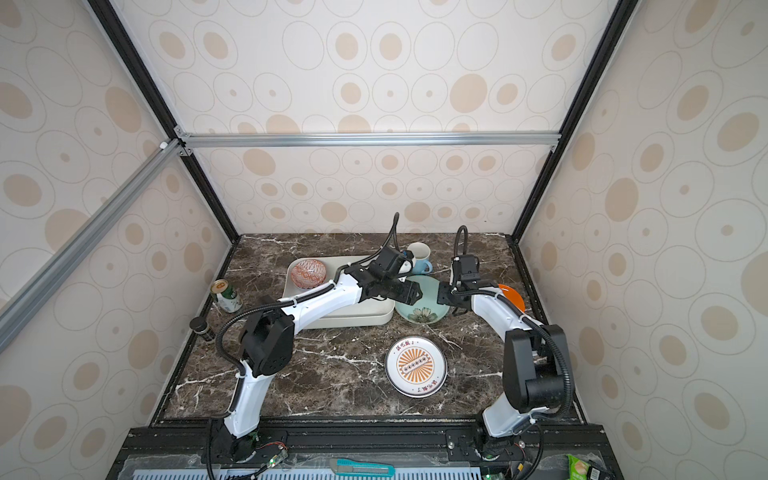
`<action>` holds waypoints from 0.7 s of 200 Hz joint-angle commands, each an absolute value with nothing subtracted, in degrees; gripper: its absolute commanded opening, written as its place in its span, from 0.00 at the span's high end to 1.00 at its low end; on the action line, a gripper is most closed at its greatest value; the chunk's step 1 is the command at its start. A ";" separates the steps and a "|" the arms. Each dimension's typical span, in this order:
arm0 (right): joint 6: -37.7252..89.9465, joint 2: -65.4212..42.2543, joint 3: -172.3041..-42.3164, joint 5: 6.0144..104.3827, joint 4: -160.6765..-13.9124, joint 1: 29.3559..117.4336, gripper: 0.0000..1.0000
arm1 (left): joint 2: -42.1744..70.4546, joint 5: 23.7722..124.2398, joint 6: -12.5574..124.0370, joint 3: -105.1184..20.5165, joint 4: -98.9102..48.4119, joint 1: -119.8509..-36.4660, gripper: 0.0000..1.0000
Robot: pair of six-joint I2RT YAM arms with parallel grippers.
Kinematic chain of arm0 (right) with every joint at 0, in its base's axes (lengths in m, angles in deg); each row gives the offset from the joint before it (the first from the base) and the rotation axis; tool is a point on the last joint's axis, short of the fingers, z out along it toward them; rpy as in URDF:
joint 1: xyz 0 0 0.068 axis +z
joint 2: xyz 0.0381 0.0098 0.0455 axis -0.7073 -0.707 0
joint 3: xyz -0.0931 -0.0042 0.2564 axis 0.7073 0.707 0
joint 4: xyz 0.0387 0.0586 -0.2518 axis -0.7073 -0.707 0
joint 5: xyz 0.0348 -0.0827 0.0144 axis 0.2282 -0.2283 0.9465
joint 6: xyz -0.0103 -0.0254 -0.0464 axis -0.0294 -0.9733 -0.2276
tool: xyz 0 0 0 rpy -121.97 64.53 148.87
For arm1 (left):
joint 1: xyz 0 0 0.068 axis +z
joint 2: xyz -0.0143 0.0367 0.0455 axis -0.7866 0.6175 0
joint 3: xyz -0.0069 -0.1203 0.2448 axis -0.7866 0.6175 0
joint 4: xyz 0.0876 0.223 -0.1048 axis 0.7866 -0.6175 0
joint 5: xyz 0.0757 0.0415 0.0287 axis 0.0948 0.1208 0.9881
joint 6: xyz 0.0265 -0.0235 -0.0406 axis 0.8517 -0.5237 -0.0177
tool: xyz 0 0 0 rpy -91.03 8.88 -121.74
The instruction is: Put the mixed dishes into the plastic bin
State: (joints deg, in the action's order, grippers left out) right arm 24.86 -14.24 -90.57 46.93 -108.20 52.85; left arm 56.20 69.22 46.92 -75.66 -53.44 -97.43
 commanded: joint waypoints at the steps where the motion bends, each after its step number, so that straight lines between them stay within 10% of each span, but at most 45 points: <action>1: 25.29 -11.35 -89.81 47.80 -108.99 52.62 0.47 | 58.26 69.07 46.15 -76.05 -53.88 -97.12 0.35; 140: 26.94 -12.85 -88.76 53.83 -108.52 49.42 0.46 | 58.68 75.23 48.34 -70.34 -59.53 -90.72 0.46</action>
